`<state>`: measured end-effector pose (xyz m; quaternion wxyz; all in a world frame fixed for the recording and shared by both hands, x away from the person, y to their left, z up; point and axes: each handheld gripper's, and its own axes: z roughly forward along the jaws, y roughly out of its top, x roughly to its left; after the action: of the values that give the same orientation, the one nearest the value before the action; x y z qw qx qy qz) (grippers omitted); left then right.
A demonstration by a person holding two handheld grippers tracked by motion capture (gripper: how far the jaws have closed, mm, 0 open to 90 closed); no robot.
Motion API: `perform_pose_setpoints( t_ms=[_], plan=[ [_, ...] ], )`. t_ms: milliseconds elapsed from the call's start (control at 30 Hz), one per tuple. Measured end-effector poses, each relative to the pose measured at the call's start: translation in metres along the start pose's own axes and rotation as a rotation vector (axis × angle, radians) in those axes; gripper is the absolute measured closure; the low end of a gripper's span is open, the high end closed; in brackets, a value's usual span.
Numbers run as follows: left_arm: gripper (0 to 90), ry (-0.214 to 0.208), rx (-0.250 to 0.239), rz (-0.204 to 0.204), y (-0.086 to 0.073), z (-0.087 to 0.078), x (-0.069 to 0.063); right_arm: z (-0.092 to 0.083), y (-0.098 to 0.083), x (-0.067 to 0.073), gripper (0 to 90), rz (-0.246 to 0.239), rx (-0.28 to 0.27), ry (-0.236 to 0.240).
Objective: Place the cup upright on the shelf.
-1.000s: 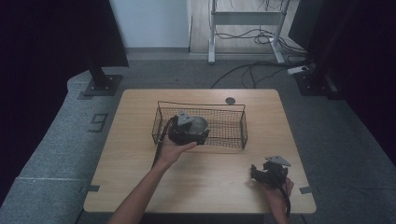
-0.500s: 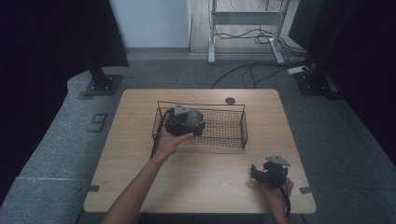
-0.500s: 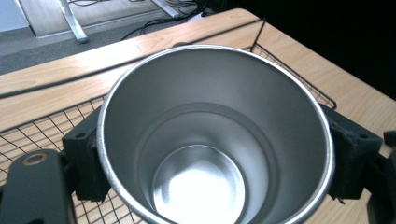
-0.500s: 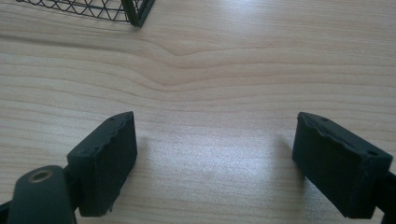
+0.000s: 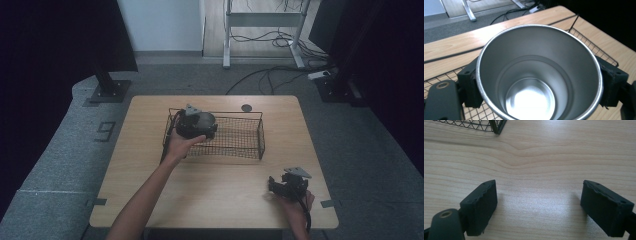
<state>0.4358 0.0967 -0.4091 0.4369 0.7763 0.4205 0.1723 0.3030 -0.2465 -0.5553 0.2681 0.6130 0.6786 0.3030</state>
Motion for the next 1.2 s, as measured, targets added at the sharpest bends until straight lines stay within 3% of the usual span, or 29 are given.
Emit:
perform_pose_setpoints(
  t_ms=[333, 600, 1200],
  plan=[
    [15.2, 0.044, 0.024, -0.001, -0.003, 0.015, 0.009, 0.000, 0.000, 0.000, 13.6, 0.001, 0.000, 0.000],
    [15.2, 0.044, 0.054, -0.009, -0.013, 0.030, 0.013, 0.000, 0.000, 0.000, 13.7, 0.000, 0.000, 0.000],
    [15.1, 0.049, 0.083, -0.044, -0.023, 0.043, 0.022, 0.000, 0.000, 0.000, 13.7, 0.000, 0.000, 0.000]
  ],
)
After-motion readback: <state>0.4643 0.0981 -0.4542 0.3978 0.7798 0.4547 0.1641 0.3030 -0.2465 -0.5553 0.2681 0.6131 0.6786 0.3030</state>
